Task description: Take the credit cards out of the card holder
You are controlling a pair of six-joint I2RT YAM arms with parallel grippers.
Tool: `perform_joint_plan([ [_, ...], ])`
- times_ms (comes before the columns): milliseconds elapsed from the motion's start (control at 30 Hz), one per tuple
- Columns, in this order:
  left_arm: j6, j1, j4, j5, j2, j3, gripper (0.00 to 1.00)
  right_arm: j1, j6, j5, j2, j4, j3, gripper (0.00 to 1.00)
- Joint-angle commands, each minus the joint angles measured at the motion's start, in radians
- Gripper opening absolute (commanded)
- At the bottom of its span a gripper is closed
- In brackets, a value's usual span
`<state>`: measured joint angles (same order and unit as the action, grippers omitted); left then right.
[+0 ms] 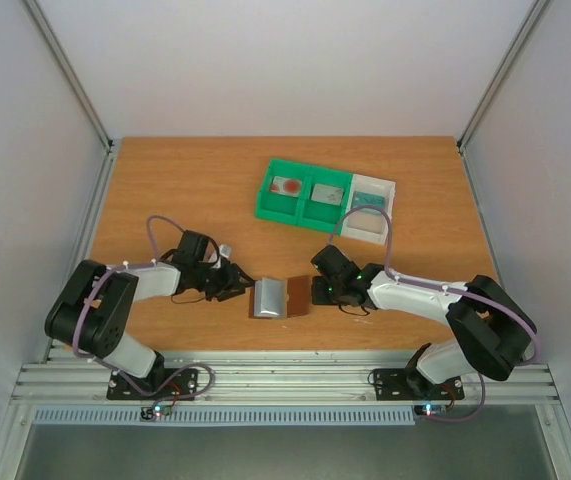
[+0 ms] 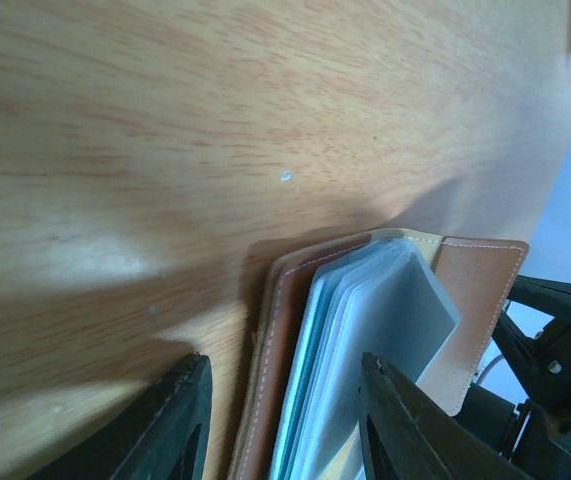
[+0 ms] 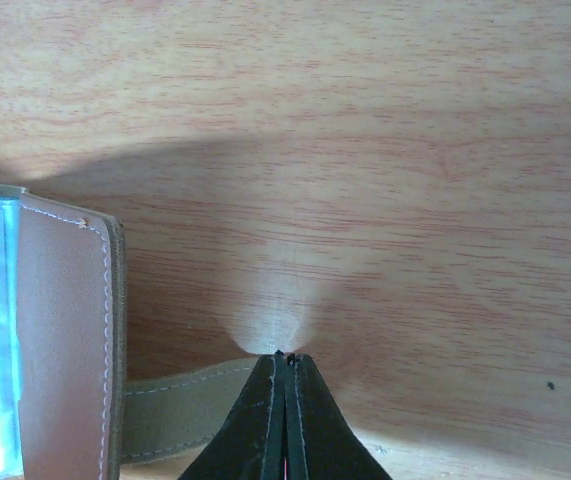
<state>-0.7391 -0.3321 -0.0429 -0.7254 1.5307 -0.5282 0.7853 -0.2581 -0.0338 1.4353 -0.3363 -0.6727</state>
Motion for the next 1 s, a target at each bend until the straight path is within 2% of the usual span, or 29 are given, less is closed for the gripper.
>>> perform_joint_plan([
  [0, -0.049, -0.020, 0.089, 0.007, 0.041, 0.028, 0.42, -0.002, -0.015, -0.007, 0.000, 0.017, 0.009, 0.01],
  [333, -0.084, -0.056, 0.107, 0.005, 0.060, 0.015, 0.35, -0.002, -0.024, 0.012, -0.008, 0.002, 0.001, 0.01],
  [433, -0.097, -0.056, 0.109, -0.005, 0.042, 0.005, 0.19, -0.002, -0.023, 0.050, -0.036, -0.032, -0.023, 0.01],
  [500, -0.109, -0.057, 0.117, -0.010, 0.033, 0.003, 0.09, -0.002, -0.023, 0.073, -0.060, -0.057, -0.043, 0.07],
  [600, -0.112, -0.057, 0.118, -0.023, 0.039, -0.011, 0.02, -0.002, -0.019, 0.087, -0.077, -0.107, -0.087, 0.16],
  [767, -0.116, -0.057, 0.111, -0.040, 0.028, -0.025, 0.00, -0.002, 0.007, 0.090, -0.094, -0.257, -0.212, 0.26],
  [967, -0.114, -0.057, 0.066, -0.029, 0.010, -0.031, 0.01, -0.001, -0.004, 0.193, -0.131, -0.283, -0.288, 0.33],
])
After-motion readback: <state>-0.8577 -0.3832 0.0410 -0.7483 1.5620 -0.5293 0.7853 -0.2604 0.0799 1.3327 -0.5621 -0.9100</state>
